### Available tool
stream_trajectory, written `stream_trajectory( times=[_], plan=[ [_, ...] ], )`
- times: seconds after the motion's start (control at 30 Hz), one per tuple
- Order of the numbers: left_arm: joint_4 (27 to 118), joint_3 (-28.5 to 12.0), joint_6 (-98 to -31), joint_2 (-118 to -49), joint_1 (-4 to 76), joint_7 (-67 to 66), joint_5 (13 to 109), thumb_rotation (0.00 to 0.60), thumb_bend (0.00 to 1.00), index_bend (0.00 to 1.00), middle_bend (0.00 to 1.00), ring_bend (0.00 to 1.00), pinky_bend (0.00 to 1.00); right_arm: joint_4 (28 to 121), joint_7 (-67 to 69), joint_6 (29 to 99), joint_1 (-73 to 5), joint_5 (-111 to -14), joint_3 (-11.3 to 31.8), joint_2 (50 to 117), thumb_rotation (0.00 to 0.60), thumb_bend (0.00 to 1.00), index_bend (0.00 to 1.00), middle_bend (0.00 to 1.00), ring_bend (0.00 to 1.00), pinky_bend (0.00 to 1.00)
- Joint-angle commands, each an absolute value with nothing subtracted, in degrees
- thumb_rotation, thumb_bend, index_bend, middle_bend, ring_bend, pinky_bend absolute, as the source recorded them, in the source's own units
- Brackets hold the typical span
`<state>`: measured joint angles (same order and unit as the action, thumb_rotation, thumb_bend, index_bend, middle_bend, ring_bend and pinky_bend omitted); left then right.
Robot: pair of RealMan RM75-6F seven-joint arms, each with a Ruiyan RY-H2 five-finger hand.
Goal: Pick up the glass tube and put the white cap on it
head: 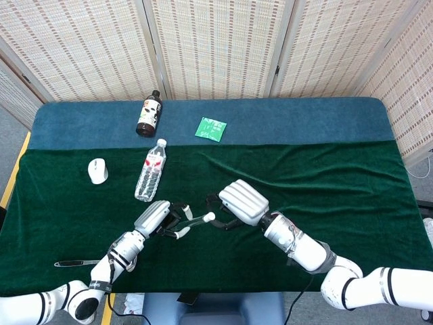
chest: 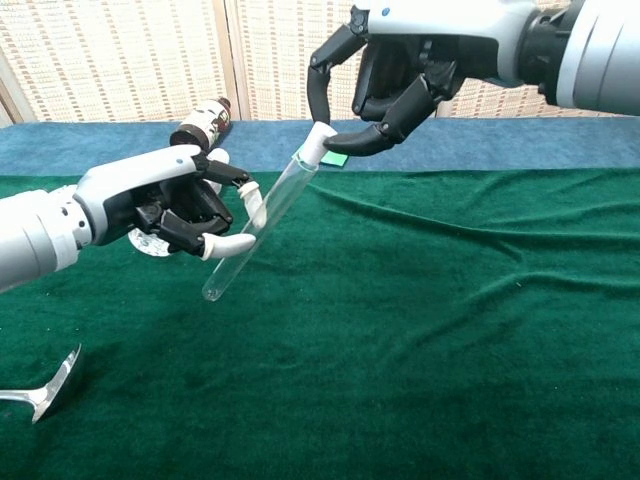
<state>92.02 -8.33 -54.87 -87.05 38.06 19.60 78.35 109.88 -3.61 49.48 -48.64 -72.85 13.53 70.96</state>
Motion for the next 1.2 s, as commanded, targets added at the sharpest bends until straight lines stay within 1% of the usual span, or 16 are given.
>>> stream_trajectory(
  times=[0.03, 0.57, 0.9, 1.2],
  plan=[
    [92.25, -8.26, -54.95, -86.88, 38.04, 19.63, 78.48, 0.600, 0.51, 0.64, 0.96, 0.91, 0.84, 109.84, -3.94, 49.31, -48.92, -72.55, 13.47, 71.07, 0.532, 0.59, 0.68, 1.00, 1.00, 1.00],
    [92.48, -8.15, -54.79, -86.77, 38.23, 19.19, 78.13, 0.600, 0.51, 0.65, 0.96, 0.91, 0.84, 109.05, -6.37, 48.93, -50.56, -70.64, 13.18, 72.57, 0.534, 0.59, 0.68, 1.00, 1.00, 1.00],
    [92.63, -8.09, -54.80, -86.54, 38.13, 18.84, 77.70, 0.600, 0.51, 0.69, 0.96, 0.91, 0.84, 108.05, -9.17, 48.50, -51.71, -68.66, 12.47, 74.07, 0.534, 0.59, 0.68, 1.00, 1.00, 1.00],
    [92.62, -8.00, -54.85, -86.23, 37.93, 19.10, 77.55, 0.600, 0.52, 0.69, 0.97, 0.91, 0.84, 107.40, -10.96, 48.31, -52.57, -66.87, 12.11, 75.11, 0.534, 0.59, 0.68, 1.00, 1.00, 1.00]
  ],
)
